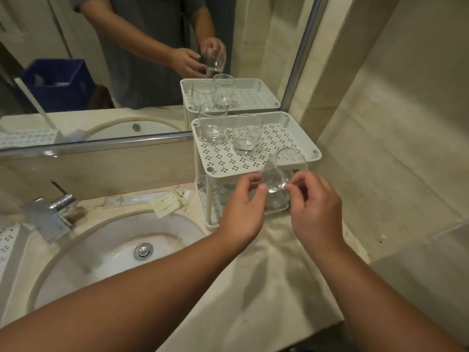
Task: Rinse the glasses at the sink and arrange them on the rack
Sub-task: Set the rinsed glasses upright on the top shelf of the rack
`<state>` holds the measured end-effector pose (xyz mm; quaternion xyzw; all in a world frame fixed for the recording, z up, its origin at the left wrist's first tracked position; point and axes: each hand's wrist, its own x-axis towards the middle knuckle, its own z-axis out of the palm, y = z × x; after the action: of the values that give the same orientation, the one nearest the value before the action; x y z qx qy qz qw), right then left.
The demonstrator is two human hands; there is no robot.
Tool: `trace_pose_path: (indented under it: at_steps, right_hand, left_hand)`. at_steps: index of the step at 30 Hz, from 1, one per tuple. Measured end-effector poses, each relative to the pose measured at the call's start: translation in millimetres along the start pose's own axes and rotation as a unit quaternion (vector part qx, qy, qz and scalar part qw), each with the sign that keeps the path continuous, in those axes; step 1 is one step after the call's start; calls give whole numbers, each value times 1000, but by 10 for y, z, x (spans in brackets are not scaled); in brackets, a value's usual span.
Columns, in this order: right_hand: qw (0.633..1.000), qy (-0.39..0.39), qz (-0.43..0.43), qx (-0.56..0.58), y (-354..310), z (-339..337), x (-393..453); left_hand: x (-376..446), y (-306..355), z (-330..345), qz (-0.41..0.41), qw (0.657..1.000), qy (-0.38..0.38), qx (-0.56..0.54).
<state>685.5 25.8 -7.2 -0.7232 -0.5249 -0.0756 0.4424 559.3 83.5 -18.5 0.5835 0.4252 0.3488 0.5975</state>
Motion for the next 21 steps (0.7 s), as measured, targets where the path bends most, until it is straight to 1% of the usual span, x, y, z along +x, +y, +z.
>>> trace_pose_path:
  at_steps: [3,5,9,13,21]
  right_hand:
    - [1000,23,-12,6,8,-20,261]
    - [1000,22,-18,6,28,-3,438]
    - [1000,-21,-5,-20,136,103,762]
    - [996,-70,15,-55,267,280,1027]
    - [989,-122,19,-85,400,612,1368]
  left_hand:
    - [72,140,-9,24,1000,3,12]
    - [122,207,-37,34,999,14,18]
    - [233,294,-112,39,998,35,30]
    - [333,319,-159,25,998,47,35]
    - [368,256,-288,-9,995,77,57]
